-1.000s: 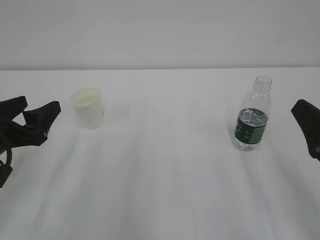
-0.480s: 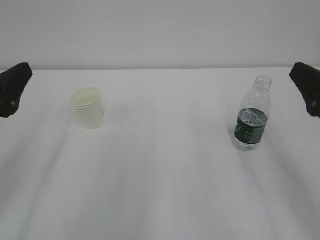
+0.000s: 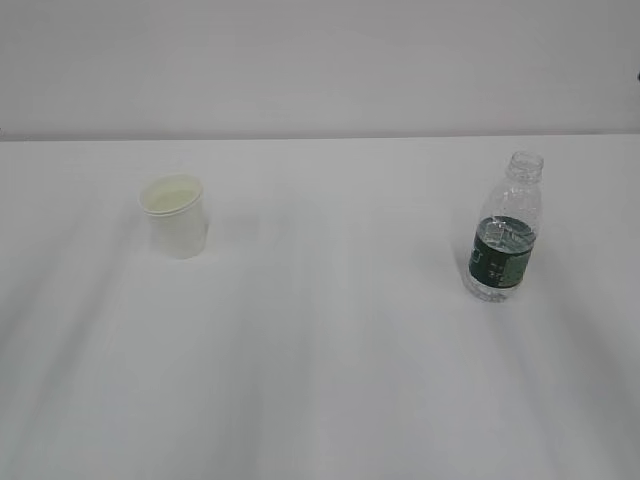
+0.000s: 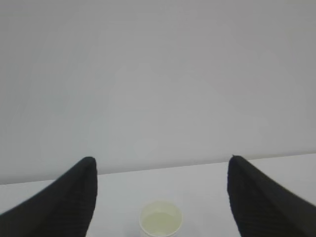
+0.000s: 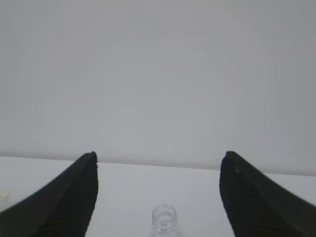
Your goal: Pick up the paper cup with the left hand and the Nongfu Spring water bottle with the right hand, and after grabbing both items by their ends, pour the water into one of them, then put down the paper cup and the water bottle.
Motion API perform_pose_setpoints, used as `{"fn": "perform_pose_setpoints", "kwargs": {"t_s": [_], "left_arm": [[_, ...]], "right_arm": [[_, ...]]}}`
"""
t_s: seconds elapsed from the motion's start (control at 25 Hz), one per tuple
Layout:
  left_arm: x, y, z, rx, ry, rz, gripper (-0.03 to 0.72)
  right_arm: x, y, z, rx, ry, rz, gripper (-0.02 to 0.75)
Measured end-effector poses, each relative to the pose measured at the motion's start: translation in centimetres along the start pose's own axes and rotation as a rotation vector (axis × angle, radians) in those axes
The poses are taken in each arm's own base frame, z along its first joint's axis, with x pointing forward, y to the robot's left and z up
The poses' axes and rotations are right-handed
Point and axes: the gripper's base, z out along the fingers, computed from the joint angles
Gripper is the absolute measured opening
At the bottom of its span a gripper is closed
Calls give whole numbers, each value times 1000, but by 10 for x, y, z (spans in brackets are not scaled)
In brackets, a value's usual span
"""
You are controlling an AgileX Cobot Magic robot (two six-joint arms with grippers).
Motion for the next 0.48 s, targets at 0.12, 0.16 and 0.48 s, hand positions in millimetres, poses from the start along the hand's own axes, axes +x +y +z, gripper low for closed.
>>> {"fn": "perform_pose_setpoints", "kwargs": {"t_s": [0.12, 0.16, 0.48], "left_arm": [[-10, -1, -19, -6, 25, 1, 588], [-16, -2, -28, -6, 10, 0, 588], [-36, -4, -73, -19, 64, -1, 578]], "right_arm": [[-11, -2, -19, 35, 24, -7, 575], [-12, -3, -26, 46, 35, -8, 575], [-15, -5, -73, 111, 86, 13, 575]]}}
